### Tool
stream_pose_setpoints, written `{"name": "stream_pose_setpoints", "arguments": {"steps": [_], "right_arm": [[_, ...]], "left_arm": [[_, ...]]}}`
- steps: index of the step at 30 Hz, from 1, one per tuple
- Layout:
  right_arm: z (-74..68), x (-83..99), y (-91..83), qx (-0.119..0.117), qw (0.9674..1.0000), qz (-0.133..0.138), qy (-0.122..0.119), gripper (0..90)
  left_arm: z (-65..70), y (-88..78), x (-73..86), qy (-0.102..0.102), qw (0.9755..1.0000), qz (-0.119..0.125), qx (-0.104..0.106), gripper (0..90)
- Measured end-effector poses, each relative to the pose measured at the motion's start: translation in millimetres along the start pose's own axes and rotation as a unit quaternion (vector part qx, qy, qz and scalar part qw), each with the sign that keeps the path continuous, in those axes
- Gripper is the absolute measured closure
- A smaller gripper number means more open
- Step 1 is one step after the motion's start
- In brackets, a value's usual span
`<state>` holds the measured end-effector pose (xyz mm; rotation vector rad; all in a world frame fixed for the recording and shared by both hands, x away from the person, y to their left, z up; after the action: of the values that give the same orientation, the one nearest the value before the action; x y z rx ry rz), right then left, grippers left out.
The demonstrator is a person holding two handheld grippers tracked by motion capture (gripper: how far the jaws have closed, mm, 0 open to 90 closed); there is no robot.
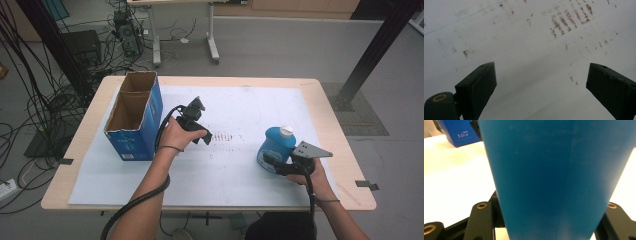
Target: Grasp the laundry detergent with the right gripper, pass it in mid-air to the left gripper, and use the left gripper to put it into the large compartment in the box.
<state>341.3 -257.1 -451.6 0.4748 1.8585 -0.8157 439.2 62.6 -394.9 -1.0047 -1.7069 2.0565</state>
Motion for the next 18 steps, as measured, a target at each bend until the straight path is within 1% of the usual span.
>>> {"name": "stream_pose_setpoints", "arguments": {"steps": [14,18], "right_arm": [[0.1,-0.3,0.2,0.000,1.0000,-0.002,0.000,41.8],[0.1,-0.1,0.1,-0.001,1.0000,0.000,-0.001,41.8]], "left_arm": [[1.0,-2.4,-0.5,0.004,1.0000,0.001,0.001,9.8],[0.7,-2.1,0.2,0.001,1.0000,0.000,-0.001,9.9]]}}
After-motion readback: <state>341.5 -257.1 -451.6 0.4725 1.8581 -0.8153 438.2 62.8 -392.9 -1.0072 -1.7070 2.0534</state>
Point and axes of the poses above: each handheld gripper's, and its own axes: y roughly forward along the jaws, x roughly out of its underside, z roughly to its right, the point moved 3 cm from there along y, roughly forward along the jaws, and after that the axes turned 14 degrees about y, right-handed, at the moved point
